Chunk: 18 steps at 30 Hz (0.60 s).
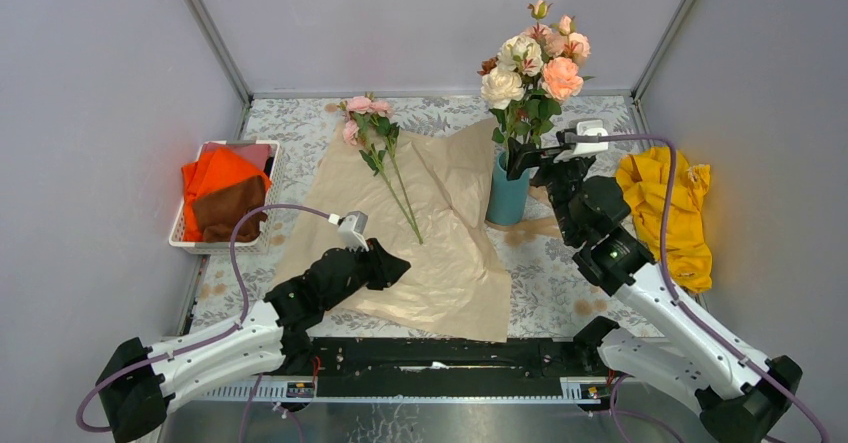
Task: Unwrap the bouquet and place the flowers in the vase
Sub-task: Insert the fake flower into the vase.
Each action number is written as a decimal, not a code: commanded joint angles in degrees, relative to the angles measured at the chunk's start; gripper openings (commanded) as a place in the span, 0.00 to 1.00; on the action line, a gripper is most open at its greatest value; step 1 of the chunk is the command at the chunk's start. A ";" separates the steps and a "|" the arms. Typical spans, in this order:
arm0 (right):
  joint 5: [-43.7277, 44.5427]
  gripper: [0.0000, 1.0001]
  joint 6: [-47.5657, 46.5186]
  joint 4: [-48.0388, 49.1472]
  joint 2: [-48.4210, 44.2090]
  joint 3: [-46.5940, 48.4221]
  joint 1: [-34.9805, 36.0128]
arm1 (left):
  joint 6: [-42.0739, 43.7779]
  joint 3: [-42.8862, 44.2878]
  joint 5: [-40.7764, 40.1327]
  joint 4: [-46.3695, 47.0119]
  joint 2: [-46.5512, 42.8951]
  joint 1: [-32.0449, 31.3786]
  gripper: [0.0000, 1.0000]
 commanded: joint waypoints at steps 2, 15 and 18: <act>-2.58 1.00 3.09 -3.02 -4.65 4.98 -0.30 | -0.23 0.12 -0.98 2.65 0.46 -0.27 0.28; -25.32 0.98 11.14 -13.94 -6.13 13.07 -0.35 | -0.94 9.10 -9.06 -5.49 7.91 -0.27 0.29; -30.65 0.95 13.11 -13.65 -3.49 13.22 -0.35 | -2.05 12.73 -12.69 -10.72 8.74 0.15 0.33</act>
